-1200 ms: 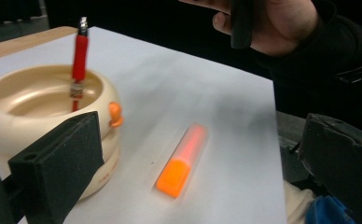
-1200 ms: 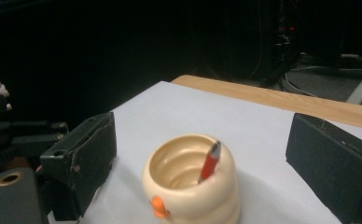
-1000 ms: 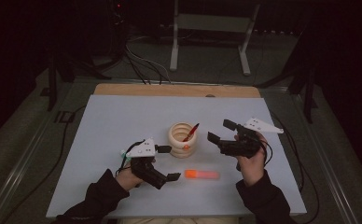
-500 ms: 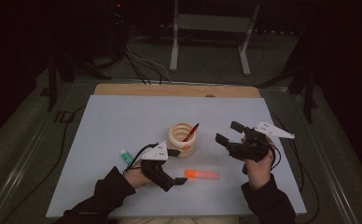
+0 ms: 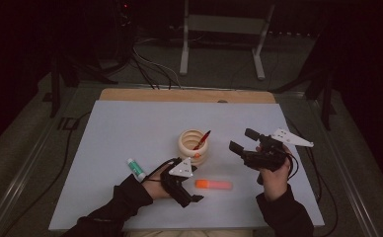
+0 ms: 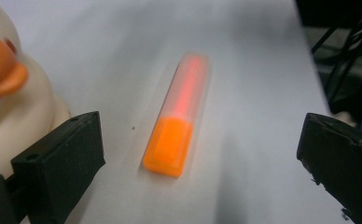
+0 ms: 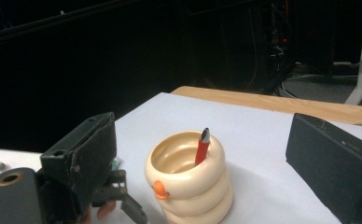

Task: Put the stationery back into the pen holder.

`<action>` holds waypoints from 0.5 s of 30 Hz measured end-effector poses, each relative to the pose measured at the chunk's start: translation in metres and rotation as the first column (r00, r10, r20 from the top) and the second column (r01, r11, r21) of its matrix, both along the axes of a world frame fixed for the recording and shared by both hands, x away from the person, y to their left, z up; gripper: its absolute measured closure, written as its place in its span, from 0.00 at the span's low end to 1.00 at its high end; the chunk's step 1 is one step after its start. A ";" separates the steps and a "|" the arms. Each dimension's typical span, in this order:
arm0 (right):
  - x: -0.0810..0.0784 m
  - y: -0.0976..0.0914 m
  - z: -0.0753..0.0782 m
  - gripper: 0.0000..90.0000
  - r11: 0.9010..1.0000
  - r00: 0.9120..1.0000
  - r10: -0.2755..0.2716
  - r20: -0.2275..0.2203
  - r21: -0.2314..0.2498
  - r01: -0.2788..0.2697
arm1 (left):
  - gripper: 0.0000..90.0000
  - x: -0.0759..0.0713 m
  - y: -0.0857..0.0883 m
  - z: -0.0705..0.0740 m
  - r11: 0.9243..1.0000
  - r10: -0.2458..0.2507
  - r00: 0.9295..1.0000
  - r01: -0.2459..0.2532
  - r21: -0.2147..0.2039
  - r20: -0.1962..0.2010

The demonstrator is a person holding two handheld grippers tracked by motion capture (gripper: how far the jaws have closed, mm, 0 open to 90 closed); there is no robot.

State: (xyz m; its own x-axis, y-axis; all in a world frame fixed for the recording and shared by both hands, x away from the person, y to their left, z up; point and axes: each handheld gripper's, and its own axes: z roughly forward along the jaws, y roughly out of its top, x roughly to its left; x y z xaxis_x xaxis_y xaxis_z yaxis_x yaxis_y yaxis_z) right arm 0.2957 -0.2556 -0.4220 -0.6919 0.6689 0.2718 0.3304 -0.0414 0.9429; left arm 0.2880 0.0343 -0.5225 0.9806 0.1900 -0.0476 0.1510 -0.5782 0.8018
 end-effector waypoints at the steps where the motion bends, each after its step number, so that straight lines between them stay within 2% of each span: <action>1: 0.000 0.000 0.000 0.09 1.000 1.000 0.000 0.000 0.000 0.000 | 0.05 0.000 0.000 0.000 1.000 0.000 1.000 0.000 0.000 0.000; 2: 0.000 0.000 0.000 0.09 1.000 1.000 0.002 -0.001 -0.001 -0.002 | 0.05 0.002 -0.002 -0.003 1.000 -0.003 1.000 0.002 0.028 0.004; 5: 0.000 0.001 0.000 0.09 1.000 1.000 0.004 -0.001 -0.001 -0.004 | 0.08 0.003 -0.004 -0.006 0.999 -0.005 1.000 0.005 0.041 0.000; 6: 0.000 0.000 0.000 0.09 1.000 1.000 0.003 0.001 -0.001 -0.003 | 0.09 0.005 -0.006 -0.008 0.998 -0.002 1.000 0.001 0.060 0.014; 8: 0.000 0.000 0.000 0.09 1.000 1.000 0.004 -0.002 0.004 -0.004 | 0.17 0.006 -0.007 -0.008 0.998 0.004 1.000 -0.006 0.064 0.023; 10: 0.000 -0.001 0.000 0.09 1.000 1.000 0.004 -0.004 0.007 -0.004 | 0.18 0.007 -0.007 -0.009 0.998 -0.006 1.000 0.004 0.065 0.025; 11: 0.000 -0.001 0.000 0.09 1.000 1.000 0.005 -0.006 0.010 -0.005 | 0.22 0.009 -0.009 -0.010 0.997 -0.015 0.999 0.012 0.080 0.043; 15: 0.000 -0.001 0.000 0.09 1.000 1.000 0.006 -0.006 0.007 -0.006 | 0.33 0.012 -0.011 -0.012 0.996 -0.024 0.998 0.018 0.091 0.062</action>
State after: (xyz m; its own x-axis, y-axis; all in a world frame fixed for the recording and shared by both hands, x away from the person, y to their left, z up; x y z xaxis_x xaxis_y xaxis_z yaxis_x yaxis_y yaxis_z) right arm 0.2961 -0.2562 -0.4222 -0.6940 0.6630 0.2806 0.3361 -0.0464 0.9407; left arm 0.2996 0.0237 -0.5349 0.9849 0.1702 0.0307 0.0890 -0.6510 0.7538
